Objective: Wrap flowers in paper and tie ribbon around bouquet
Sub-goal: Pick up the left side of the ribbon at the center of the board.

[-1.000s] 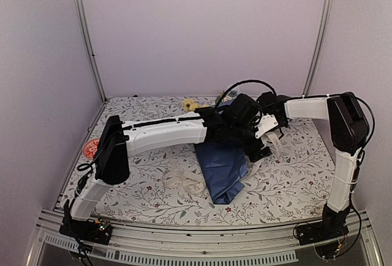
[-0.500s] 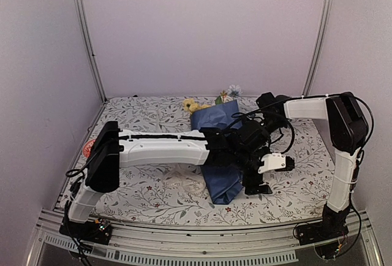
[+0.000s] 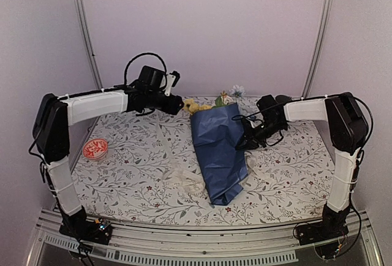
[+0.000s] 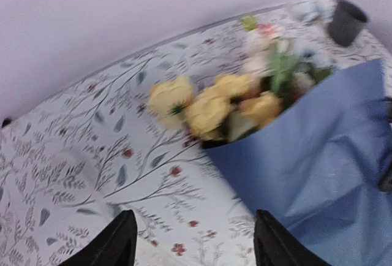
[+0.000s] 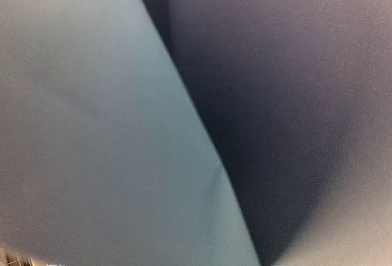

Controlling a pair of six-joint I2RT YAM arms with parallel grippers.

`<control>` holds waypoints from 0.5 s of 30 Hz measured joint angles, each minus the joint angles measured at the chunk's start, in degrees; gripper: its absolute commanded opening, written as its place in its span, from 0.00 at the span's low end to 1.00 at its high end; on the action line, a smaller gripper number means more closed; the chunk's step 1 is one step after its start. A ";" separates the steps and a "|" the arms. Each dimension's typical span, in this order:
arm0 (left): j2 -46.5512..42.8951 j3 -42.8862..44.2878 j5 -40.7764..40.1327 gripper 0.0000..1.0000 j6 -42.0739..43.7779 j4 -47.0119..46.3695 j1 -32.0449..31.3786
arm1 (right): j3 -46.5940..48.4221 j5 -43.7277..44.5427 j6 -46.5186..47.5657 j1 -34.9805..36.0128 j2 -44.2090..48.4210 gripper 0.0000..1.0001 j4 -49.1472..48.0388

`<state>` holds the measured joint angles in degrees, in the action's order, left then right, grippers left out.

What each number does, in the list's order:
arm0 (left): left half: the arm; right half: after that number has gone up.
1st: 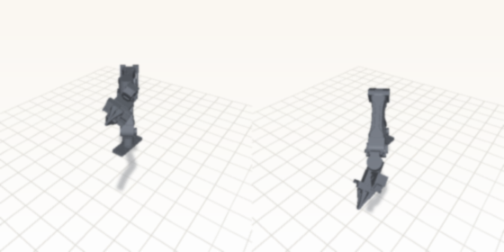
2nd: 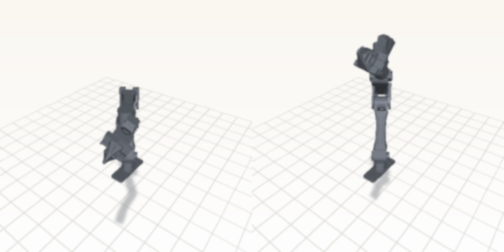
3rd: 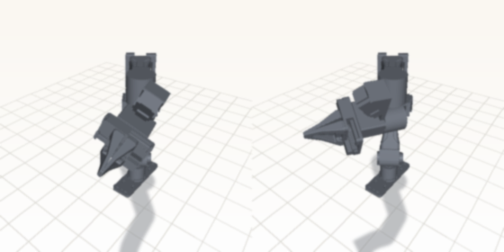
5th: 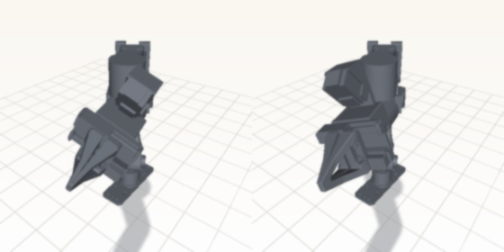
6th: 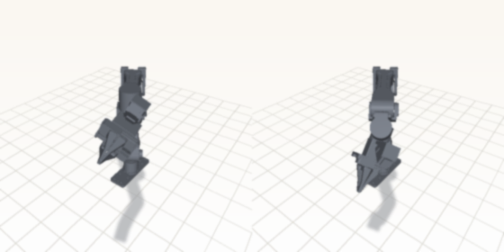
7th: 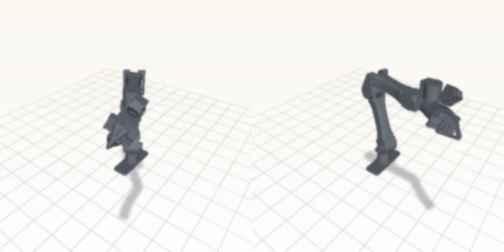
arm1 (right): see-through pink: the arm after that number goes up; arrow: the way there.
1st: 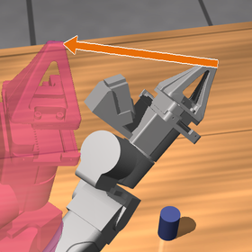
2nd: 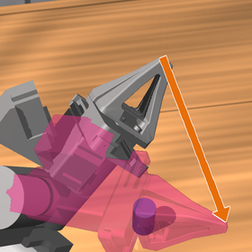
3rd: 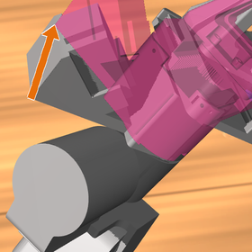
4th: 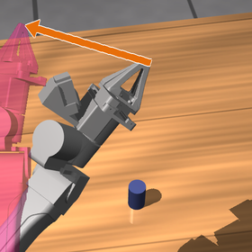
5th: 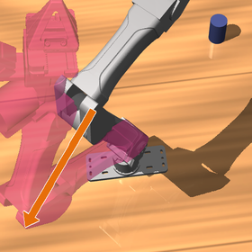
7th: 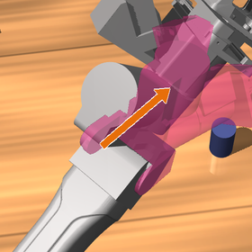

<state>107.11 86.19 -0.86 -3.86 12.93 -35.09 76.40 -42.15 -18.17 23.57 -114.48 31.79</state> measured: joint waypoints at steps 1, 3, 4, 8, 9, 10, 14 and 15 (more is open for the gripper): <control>1.33 -0.98 -1.99 0.73 -1.42 0.44 2.75 | -0.11 0.02 0.00 0.00 0.00 0.00 -0.11; 5.38 -1.36 -5.31 0.77 -3.28 1.46 6.71 | -0.35 0.00 0.00 0.00 0.02 0.00 -0.35; 7.78 -1.29 -6.64 0.78 -3.98 1.79 8.13 | -0.44 0.00 0.00 0.00 0.02 0.00 -0.48; 16.59 0.72 -8.61 0.80 -5.64 4.57 11.30 | -0.79 0.00 0.00 0.00 0.04 0.00 -0.83; 18.88 2.16 -8.63 0.79 -5.81 5.53 11.82 | -0.87 0.02 0.00 0.00 0.09 0.00 -0.94; 20.90 3.87 -8.26 0.79 -6.73 6.01 12.35 | -1.01 0.02 0.02 0.00 0.09 0.00 -1.03; 24.33 10.23 -7.63 0.60 -6.80 6.69 13.53 | -1.22 0.04 0.00 0.00 0.11 0.00 -1.11; 24.74 10.67 -7.45 0.50 -6.73 6.75 13.68 | -1.33 0.04 0.00 0.00 0.15 0.00 -1.22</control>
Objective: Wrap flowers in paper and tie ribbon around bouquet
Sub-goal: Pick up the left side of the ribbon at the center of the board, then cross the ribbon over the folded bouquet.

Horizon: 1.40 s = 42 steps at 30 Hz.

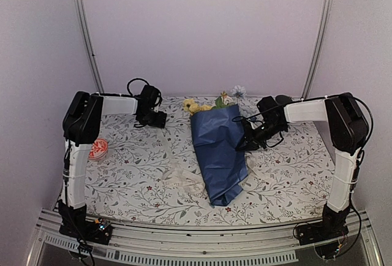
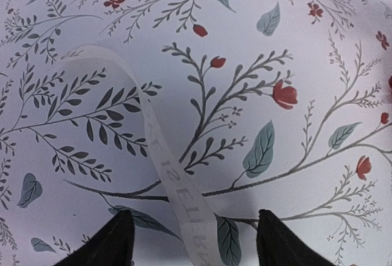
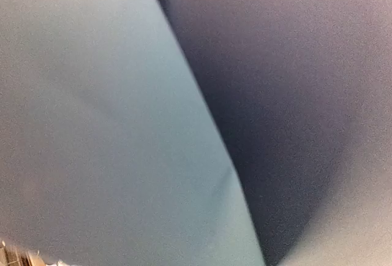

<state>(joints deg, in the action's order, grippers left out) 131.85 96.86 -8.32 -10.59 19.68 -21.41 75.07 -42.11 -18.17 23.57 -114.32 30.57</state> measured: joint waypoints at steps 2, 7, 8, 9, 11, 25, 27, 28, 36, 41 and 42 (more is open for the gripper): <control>0.44 0.04 0.63 0.27 0.13 0.59 0.15 | -0.17 0.02 -0.02 0.00 0.15 0.00 -0.04; 0.52 -0.11 3.19 0.00 0.66 0.35 0.48 | -0.48 0.04 -0.02 0.02 0.26 0.00 -0.22; 0.50 -0.17 3.85 0.00 0.81 0.28 0.55 | -0.55 0.04 -0.02 0.02 0.26 0.00 -0.22; 0.33 -0.39 4.39 0.00 0.87 -0.04 0.59 | -0.59 0.04 -0.02 0.02 0.26 0.00 -0.24; -1.27 -3.15 6.27 0.00 0.98 -1.88 0.48 | -0.83 0.04 -0.02 0.04 0.28 0.00 -0.33; -36.85 -0.74 13.00 0.00 11.80 -13.22 -23.54 | -3.21 -0.79 -0.02 0.57 0.28 0.00 -1.81; -38.56 -0.59 14.91 0.00 12.41 -14.93 -26.64 | -3.82 -1.64 0.07 0.68 0.28 0.00 -2.03; -38.84 -0.79 15.34 0.00 12.63 -15.47 -27.32 | -4.22 -2.08 0.11 0.79 0.35 0.00 -2.19; -35.65 -7.13 9.51 0.00 13.79 -13.97 -25.24 | -8.41 -5.27 0.87 1.70 4.42 0.00 -1.44; -34.53 -7.78 7.82 0.00 14.12 -11.80 -24.96 | -8.63 -7.89 -0.37 2.62 7.45 0.00 -1.66; -34.53 -7.78 8.63 0.00 14.16 -11.39 -24.96 | -8.66 -8.11 -0.61 2.73 7.93 0.00 -1.75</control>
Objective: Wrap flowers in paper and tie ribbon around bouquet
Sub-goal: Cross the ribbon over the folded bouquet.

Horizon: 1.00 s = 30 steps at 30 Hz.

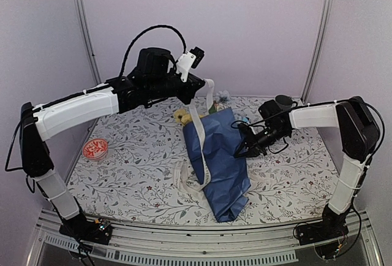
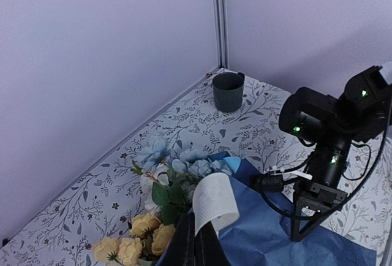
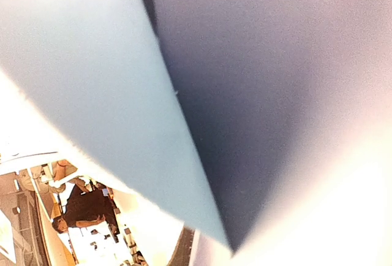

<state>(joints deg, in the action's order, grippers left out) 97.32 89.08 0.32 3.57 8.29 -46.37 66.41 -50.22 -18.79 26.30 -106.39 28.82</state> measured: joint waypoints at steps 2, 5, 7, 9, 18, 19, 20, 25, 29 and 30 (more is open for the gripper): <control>0.20 -0.17 2.73 0.00 -0.20 0.28 -0.35 | -0.24 -0.37 -1.14 0.39 1.16 0.00 -0.74; 0.35 -2.93 8.46 0.00 -1.44 -0.42 -1.40 | -2.56 -0.79 -3.61 1.51 2.84 0.00 -4.11; 1.46 -5.27 12.11 0.00 -3.02 -0.87 -2.75 | -5.22 -0.87 -5.84 2.60 3.17 0.00 -7.10; 3.67 -7.32 14.73 0.00 -4.94 -1.70 -4.02 | -8.02 -0.68 -8.28 3.54 3.15 0.00 -9.77; 18.84 -9.75 20.37 0.00 -12.02 -1.22 -5.29 | -14.45 0.42 -16.44 5.42 3.15 0.09 -19.21; 20.02 -9.73 20.59 0.00 -12.35 -1.18 -5.35 | -14.47 0.70 -16.76 5.64 3.15 0.15 -19.52; 21.00 -9.62 20.72 0.00 -12.70 -1.14 -5.38 | -14.47 1.29 -17.05 5.95 3.17 0.22 -19.67; 25.42 -7.19 21.31 0.00 -13.07 -0.15 -5.77 | -14.40 7.02 -16.50 6.64 5.27 0.42 -16.46; 27.26 -6.05 20.68 0.00 -12.61 0.74 -6.29 | -13.00 13.16 -13.81 6.67 11.17 0.51 -10.14; 27.34 -6.05 20.35 0.00 -12.39 0.96 -6.36 | -12.20 14.67 -13.25 6.67 12.70 0.52 -8.44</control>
<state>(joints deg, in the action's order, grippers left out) 124.66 83.02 20.67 -8.82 9.26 -52.73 54.22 -35.55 -32.03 32.97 -93.69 20.38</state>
